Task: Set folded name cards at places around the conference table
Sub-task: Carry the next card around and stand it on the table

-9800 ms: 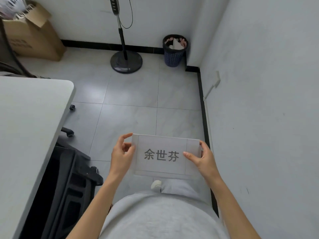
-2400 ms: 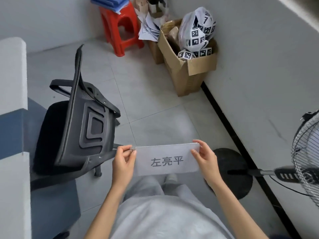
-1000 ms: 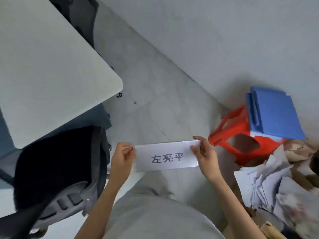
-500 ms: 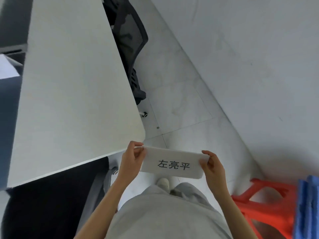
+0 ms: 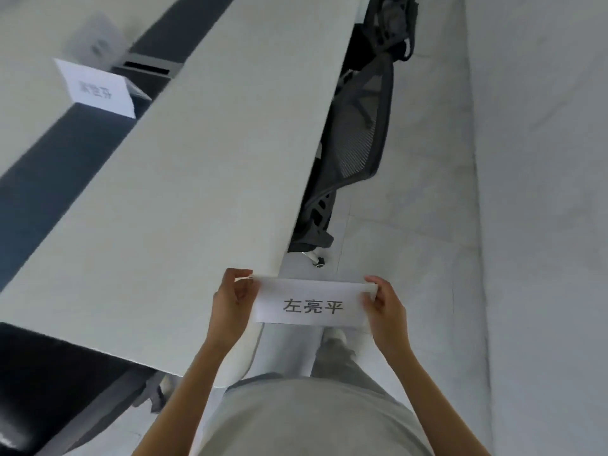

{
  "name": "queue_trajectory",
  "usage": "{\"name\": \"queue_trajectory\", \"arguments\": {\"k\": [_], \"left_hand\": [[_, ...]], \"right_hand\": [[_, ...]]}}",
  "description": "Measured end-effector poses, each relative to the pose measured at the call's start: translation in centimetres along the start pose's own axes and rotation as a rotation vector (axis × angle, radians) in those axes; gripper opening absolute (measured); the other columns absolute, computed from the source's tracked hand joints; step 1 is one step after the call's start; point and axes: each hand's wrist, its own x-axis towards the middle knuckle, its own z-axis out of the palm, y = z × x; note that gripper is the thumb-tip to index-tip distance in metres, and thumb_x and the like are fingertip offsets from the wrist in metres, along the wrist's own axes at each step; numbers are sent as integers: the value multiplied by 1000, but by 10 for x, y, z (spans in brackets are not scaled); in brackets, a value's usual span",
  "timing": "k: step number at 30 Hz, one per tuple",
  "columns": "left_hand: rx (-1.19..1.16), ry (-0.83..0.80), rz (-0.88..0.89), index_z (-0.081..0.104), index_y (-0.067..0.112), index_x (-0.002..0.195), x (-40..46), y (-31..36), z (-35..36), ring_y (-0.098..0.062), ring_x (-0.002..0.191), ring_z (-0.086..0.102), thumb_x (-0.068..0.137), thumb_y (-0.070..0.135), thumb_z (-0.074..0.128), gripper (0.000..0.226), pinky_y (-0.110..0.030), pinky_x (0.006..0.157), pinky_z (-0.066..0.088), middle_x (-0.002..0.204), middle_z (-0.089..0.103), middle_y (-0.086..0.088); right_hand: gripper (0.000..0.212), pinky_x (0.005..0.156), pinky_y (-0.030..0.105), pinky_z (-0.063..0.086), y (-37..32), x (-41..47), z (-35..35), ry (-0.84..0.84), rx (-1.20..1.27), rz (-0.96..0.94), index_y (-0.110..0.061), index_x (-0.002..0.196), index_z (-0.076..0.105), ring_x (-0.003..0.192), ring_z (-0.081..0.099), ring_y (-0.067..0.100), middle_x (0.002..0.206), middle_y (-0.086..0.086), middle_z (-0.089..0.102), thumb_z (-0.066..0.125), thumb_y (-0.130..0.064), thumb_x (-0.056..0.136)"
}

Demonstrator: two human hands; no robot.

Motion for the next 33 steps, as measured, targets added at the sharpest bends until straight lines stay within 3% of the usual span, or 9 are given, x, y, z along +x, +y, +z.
{"name": "queue_trajectory", "arguments": {"k": [3, 8, 11, 13, 15, 21, 25, 29, 33], "left_hand": [[-61, 219, -83, 47, 12, 103, 13, 11, 5, -20, 74, 59, 89, 10, 49, 14, -16, 62, 45, 81, 62, -8], [-98, 515, -193, 46, 4, 109, 31, 19, -8, -27, 82, 58, 90, 11, 48, 20, -24, 65, 46, 92, 62, -12], [-73, 639, -238, 44, 2, 111, 42, 18, -22, -28, 84, 58, 91, 13, 47, 23, -28, 66, 43, 94, 62, -12], [-46, 708, -257, 43, 0, 113, 51, 15, -32, -24, 84, 55, 91, 11, 46, 25, -17, 62, 43, 96, 60, -10], [-29, 749, -281, 42, -1, 114, 60, 13, -43, -21, 85, 54, 91, 10, 45, 25, -11, 59, 40, 97, 56, -6], [-82, 813, -393, 40, 1, 111, 83, -3, -67, -24, 85, 52, 91, 7, 42, 21, -30, 72, 41, 96, 57, -8], [-107, 829, -442, 40, 3, 108, 94, -9, -72, -27, 82, 53, 91, 8, 43, 18, -39, 77, 45, 92, 60, -7], [-112, 869, -426, 42, 4, 106, 97, -10, -70, -25, 79, 51, 91, 8, 45, 15, -35, 74, 43, 88, 59, -3], [-122, 939, -453, 47, 8, 111, 97, -14, -67, -9, 76, 58, 90, 10, 48, 22, -14, 69, 43, 81, 62, -1]], "right_hand": [[24, 62, 8, 46, -32, 63, 8, -190, -59, -150, -13, 114, 53, 82, 57, 12, 95, -1, 57, 49, -9, 91], [26, 79, 35, 46, -83, 146, 55, -496, -138, -332, -9, 116, 53, 86, 59, 24, 94, 5, 60, 50, -8, 90], [26, 68, 22, 41, -104, 177, 97, -608, -205, -454, -8, 115, 53, 74, 54, 22, 80, 4, 57, 50, -10, 90], [26, 60, 11, 36, -118, 192, 126, -666, -232, -537, -7, 115, 52, 62, 46, 11, 67, -7, 48, 50, -11, 90], [26, 58, 11, 34, -130, 204, 154, -723, -244, -581, -7, 116, 51, 59, 42, 10, 62, -11, 39, 50, -13, 90], [25, 57, 12, 35, -159, 228, 221, -854, -287, -636, -9, 115, 52, 61, 43, 16, 61, -10, 38, 51, -13, 90], [25, 65, 26, 38, -166, 241, 248, -935, -332, -615, -9, 115, 51, 68, 51, 26, 68, 0, 51, 50, -12, 90], [23, 59, 9, 35, -167, 254, 262, -990, -364, -628, -9, 112, 52, 78, 56, 36, 82, 24, 59, 52, -12, 89], [21, 60, 11, 38, -172, 265, 268, -1079, -378, -657, -9, 108, 55, 73, 56, 29, 83, 13, 60, 56, -12, 87]]}}
